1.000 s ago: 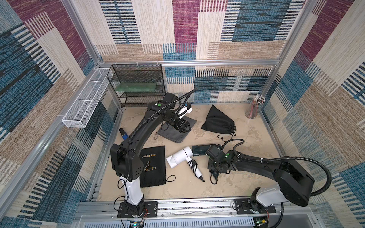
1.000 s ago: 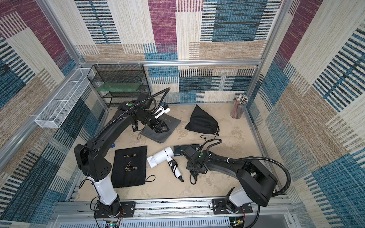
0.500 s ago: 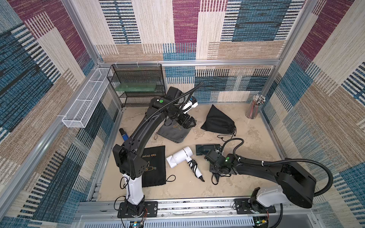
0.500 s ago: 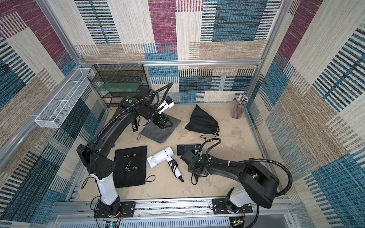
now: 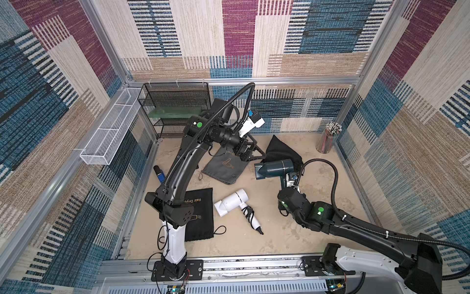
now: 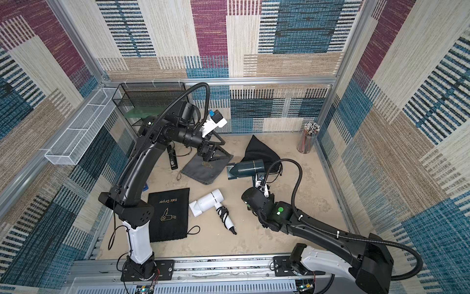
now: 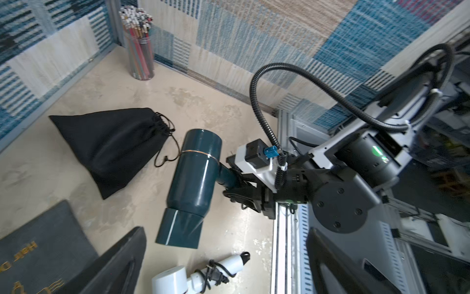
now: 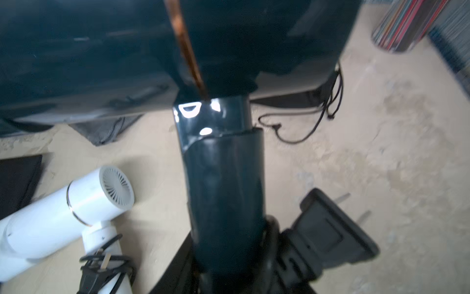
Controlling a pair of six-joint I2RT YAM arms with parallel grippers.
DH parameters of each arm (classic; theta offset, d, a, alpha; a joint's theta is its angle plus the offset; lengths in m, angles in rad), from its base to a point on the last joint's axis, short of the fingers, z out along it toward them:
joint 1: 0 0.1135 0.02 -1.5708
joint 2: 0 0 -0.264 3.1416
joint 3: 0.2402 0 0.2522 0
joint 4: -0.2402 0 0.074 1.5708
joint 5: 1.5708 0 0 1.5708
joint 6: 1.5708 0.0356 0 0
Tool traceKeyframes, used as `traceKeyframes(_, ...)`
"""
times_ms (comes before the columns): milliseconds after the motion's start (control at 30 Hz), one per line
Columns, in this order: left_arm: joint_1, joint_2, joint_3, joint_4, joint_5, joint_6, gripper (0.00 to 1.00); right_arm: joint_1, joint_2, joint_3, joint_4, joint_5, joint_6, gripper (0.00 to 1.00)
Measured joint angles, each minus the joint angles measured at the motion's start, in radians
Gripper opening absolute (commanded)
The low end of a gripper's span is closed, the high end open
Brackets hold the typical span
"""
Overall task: Pack away hair dryers
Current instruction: Pick up the hair dryer from the center of the board.
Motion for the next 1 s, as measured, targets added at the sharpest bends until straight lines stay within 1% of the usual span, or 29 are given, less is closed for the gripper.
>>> traceKeyframes(100, -0.004, -0.009, -0.011, -0.004, 0.044, 0.011, 1.0, 0.004, 0.0, 0.032, 0.032, 0.073, -0.11, 0.0)
traceKeyframes(233, -0.013, -0.011, -0.019, -0.018, 0.041, 0.045, 1.0, 0.026, 0.014, 0.052, 0.094, 0.149, -0.245, 0.0)
traceKeyframes(433, -0.023, 0.016, -0.006, -0.074, -0.032, 0.123, 1.0, 0.072, 0.068, 0.101, 0.159, 0.231, -0.409, 0.0)
traceKeyframes(567, -0.022, 0.016, -0.046, -0.108, -0.07, 0.181, 0.98, 0.133, 0.09, 0.133, 0.169, 0.3, -0.486, 0.0)
traceKeyframes(733, -0.02, 0.01, -0.077, -0.113, -0.094, 0.231, 0.99, 0.171, 0.1, 0.141, 0.155, 0.345, -0.526, 0.0)
traceKeyframes(1000, -0.02, -0.005, -0.111, -0.134, -0.129, 0.304, 0.99, 0.239, 0.159, 0.17, 0.142, 0.436, -0.532, 0.0)
